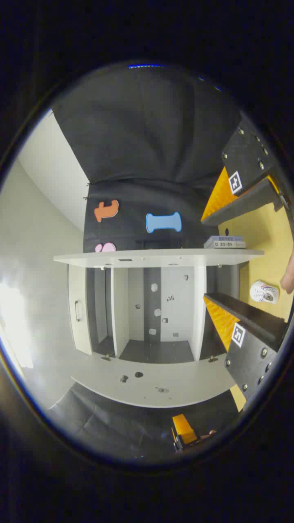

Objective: Grab one shoe with the right hand and put it into the shoe cabinet, grab the other shoe with the left hand and put it into the shoe cabinet; then close the right door with the right hand and the left door with the left hand.

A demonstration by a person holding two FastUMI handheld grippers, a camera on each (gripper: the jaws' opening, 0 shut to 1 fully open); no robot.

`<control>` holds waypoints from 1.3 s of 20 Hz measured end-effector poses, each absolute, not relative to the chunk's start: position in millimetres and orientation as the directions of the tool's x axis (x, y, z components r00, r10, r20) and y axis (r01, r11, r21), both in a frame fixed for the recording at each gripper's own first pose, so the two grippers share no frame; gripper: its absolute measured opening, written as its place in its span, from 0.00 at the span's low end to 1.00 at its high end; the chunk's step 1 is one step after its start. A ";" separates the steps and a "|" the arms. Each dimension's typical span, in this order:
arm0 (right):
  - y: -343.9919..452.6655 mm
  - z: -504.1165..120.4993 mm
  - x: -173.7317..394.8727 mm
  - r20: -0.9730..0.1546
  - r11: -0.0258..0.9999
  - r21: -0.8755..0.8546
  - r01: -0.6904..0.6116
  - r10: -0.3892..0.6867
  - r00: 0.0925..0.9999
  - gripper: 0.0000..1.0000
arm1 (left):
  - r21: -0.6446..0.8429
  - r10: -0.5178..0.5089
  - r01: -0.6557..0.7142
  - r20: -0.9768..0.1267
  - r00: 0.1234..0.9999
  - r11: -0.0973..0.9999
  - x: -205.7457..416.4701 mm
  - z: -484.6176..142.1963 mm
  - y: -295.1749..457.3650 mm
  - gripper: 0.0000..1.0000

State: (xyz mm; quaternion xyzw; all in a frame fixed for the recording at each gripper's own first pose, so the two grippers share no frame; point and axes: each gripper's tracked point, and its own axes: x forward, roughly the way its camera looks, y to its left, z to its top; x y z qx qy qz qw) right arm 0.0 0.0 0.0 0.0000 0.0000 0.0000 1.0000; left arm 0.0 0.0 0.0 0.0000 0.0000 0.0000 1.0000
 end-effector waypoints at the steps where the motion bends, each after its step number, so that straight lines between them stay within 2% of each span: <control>1: 0.0 -0.3 -0.6 0.001 1.000 0.004 -0.003 0.003 1.000 0.98 | 0.014 -0.004 0.004 -0.001 1.000 1.000 -3.7 -1.2 -2.7 0.96; 4: -3.9 -4.2 -0.5 -0.001 1.000 0.000 0.004 -0.004 1.000 0.98 | 0.037 -0.022 0.021 0.028 0.999 0.999 -14.9 3.2 -8.0 0.97; 5: -3.0 -4.8 -1.0 -0.003 1.000 -0.005 0.006 -0.006 1.000 0.94 | 0.045 -0.028 0.027 0.036 0.999 0.999 -18.8 3.7 -8.3 0.97; 6: -2.9 -5.4 0.5 -0.005 1.000 -0.012 0.008 -0.008 1.000 0.98 | 0.049 -0.028 0.026 0.047 0.998 0.998 -21.8 6.8 -7.9 0.97; 10: 4.2 -7.3 1.1 -0.006 1.000 -0.006 -0.002 0.002 1.000 0.98 | 0.045 -0.005 0.002 0.078 0.997 0.999 -26.1 15.9 -0.8 0.97; 11: 6.3 -8.2 2.0 -0.007 1.000 -0.007 -0.005 0.005 1.000 0.98 | 0.046 0.000 -0.004 0.077 0.997 0.999 -26.8 15.5 1.2 0.96; 12: 6.2 -10.3 2.8 -0.010 1.000 -0.009 -0.006 0.006 1.000 0.94 | 0.046 0.001 -0.005 0.076 0.997 0.999 -26.7 14.5 1.9 0.96; 13: 8.2 -12.3 4.1 -0.014 1.000 -0.013 -0.008 0.008 1.000 0.94 | 0.045 0.004 -0.007 0.070 0.998 0.999 -25.9 12.7 2.8 0.98; 14: 10.4 -14.7 4.3 -0.018 1.000 -0.014 -0.013 0.012 1.000 0.98 | 0.043 0.004 -0.007 0.063 0.998 0.999 -25.5 10.5 3.7 0.96; 18: 18.0 -27.4 12.6 -0.018 1.000 0.001 -0.016 0.016 1.000 0.98 | 0.027 0.010 -0.011 0.024 1.000 1.000 -21.2 -2.7 7.9 0.97; 19: 21.8 -36.2 16.0 -0.028 1.000 -0.005 -0.023 0.022 0.999 0.94 | 0.014 0.011 -0.011 0.020 1.000 1.000 -20.0 -4.4 8.6 0.97; 23: 52.5 -99.6 36.3 -0.124 0.997 0.014 -0.079 0.080 0.989 0.94 | -0.134 -0.019 0.027 0.059 0.998 0.991 -18.4 -3.6 3.0 0.96; 26: 76.6 -165.0 57.2 -0.248 0.992 0.001 -0.130 0.126 0.961 0.98 | -0.134 0.041 -0.029 0.086 0.995 0.991 -20.5 -2.4 24.8 0.96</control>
